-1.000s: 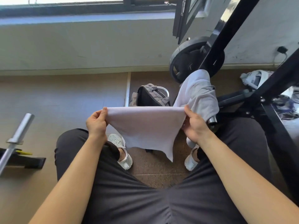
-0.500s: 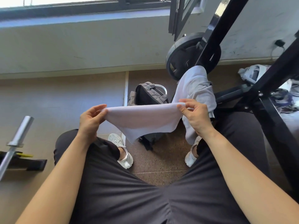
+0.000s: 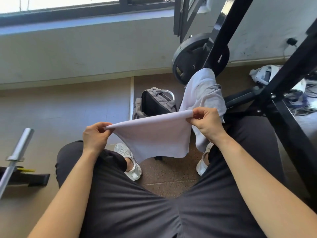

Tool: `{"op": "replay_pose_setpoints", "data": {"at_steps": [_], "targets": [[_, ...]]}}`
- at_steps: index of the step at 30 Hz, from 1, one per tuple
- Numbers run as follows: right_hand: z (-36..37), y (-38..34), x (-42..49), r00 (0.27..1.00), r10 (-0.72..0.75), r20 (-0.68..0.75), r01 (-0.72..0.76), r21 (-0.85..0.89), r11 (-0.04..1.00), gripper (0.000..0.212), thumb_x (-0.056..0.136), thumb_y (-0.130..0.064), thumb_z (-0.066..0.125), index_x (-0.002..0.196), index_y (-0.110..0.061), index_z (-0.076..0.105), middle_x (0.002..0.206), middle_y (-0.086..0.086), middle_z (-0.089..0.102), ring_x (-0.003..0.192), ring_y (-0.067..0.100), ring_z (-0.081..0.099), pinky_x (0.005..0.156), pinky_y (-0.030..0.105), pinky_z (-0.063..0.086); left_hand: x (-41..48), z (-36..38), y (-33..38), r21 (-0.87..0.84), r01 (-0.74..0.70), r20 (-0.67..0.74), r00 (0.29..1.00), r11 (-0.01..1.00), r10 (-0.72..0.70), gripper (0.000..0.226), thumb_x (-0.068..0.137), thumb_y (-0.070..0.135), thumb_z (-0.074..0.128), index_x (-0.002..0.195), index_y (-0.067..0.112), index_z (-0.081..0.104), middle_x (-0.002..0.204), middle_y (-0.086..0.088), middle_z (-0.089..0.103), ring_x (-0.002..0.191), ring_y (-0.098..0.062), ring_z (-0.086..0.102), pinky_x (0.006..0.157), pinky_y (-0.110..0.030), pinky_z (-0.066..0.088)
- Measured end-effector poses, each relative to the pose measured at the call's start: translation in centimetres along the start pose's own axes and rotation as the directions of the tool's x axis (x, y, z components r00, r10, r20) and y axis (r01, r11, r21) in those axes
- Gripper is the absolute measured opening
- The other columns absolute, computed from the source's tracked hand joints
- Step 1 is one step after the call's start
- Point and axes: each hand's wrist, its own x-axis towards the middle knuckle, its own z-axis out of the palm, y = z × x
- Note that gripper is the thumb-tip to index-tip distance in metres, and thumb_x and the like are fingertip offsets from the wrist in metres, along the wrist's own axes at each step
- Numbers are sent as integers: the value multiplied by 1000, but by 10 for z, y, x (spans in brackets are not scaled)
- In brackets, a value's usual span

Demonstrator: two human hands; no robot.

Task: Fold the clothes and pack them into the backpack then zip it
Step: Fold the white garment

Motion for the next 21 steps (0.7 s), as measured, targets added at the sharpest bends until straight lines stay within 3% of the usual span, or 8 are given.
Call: {"op": "replay_pose_setpoints", "data": {"at_steps": [3,6,9,12,15,16,18,21], "targets": [[-1,-1,0,992,-42,-119,35,-59,998,21,84,-4,79,96,-20,77,87,-4,76,83,5,74,77,15,57,1,2,3,-102,51,9,999,994,-50,9,90,27,77,98,22,77,99,-1,70,94,-20,69,86,-33,52],[-2,-1,2,980,46,-193,-25,106,994,12,89,-13,76,101,-16,75,88,-1,78,82,15,76,72,24,62,3,0,6,-437,160,133,985,885,-112,7,96,23,69,92,26,73,92,4,71,93,-14,65,93,-34,51],[0,-1,3,967,133,-218,-89,202,975,14,91,-19,73,103,-12,72,91,4,77,84,19,76,70,33,64,1,-2,11,-592,204,170,977,780,-126,14,101,22,60,91,16,67,89,-2,65,88,-17,64,85,-31,56],[8,1,3,968,171,-183,-115,279,953,21,91,-11,73,111,-8,67,82,5,74,79,17,72,72,35,65,-3,0,16,-606,185,122,983,774,-139,18,102,23,60,86,16,63,84,-3,61,75,-15,63,63,-24,57],[14,3,3,968,249,-34,-216,401,890,42,90,-5,71,126,-21,57,80,0,72,85,12,71,78,27,61,-7,7,17,-631,208,89,976,747,-196,17,102,22,60,88,14,63,80,-4,62,65,-12,63,55,-24,56],[16,2,3,961,274,26,-259,418,871,40,91,-3,69,127,-18,59,82,0,72,89,14,69,77,25,59,-7,9,17,-637,222,87,972,739,-217,17,102,23,60,89,13,63,81,-4,62,66,-13,63,54,-24,56],[20,3,2,951,299,82,-305,412,858,21,93,0,67,112,-9,69,84,2,71,92,21,65,72,23,57,-7,11,19,-631,243,92,966,736,-240,17,102,24,61,90,13,63,82,-5,63,69,-17,62,53,-25,55],[24,8,2,964,257,-69,-229,272,935,12,91,-5,72,87,-17,71,79,4,68,82,20,62,72,38,58,-13,13,26,-616,253,116,966,746,-232,17,100,23,64,85,15,62,81,-5,62,70,-19,62,54,-27,56]]}}
